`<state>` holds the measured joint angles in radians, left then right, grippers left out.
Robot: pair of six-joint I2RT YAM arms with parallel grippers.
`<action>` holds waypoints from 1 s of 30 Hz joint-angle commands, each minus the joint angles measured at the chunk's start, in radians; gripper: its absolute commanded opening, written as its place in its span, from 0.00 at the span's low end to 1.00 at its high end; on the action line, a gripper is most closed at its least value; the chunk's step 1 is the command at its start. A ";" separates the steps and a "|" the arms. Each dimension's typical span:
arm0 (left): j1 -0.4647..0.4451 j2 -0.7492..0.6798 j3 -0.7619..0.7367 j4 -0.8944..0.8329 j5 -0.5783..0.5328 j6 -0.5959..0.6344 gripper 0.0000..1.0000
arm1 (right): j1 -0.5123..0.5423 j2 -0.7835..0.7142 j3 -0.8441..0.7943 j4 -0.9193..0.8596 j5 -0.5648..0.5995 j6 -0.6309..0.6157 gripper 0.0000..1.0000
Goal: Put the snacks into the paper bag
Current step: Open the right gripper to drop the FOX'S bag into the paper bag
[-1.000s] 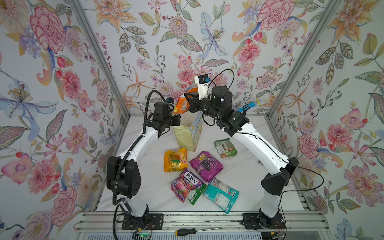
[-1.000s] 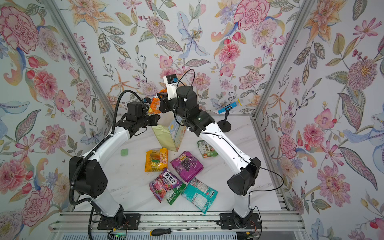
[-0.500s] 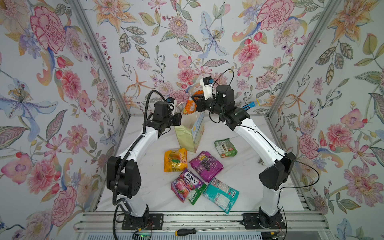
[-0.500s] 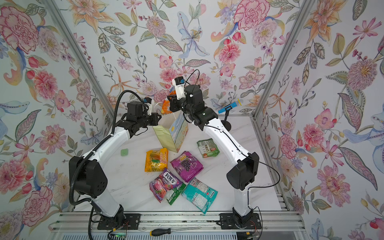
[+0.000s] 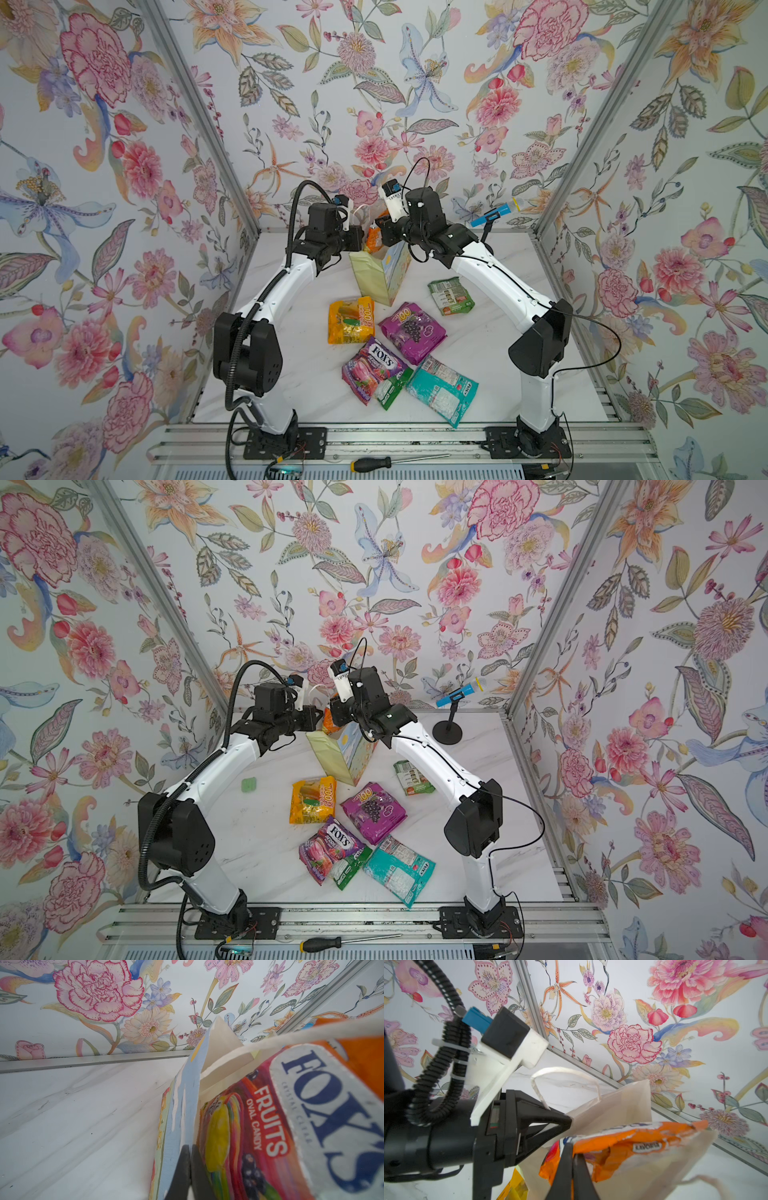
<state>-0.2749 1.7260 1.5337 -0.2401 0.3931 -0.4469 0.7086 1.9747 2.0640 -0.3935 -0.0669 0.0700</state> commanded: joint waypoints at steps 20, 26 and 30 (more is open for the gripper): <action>0.004 -0.054 -0.033 0.047 -0.046 -0.050 0.00 | -0.015 -0.134 -0.158 0.012 0.071 0.030 0.02; 0.005 -0.057 -0.044 0.052 -0.045 -0.053 0.00 | -0.027 -0.156 -0.163 0.013 0.048 0.056 0.30; 0.005 -0.062 -0.056 0.056 -0.043 -0.059 0.00 | -0.037 -0.190 -0.167 0.016 0.013 0.082 0.45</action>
<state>-0.2749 1.7027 1.4948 -0.2047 0.3592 -0.4881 0.6807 1.8523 1.9011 -0.4057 -0.0231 0.1246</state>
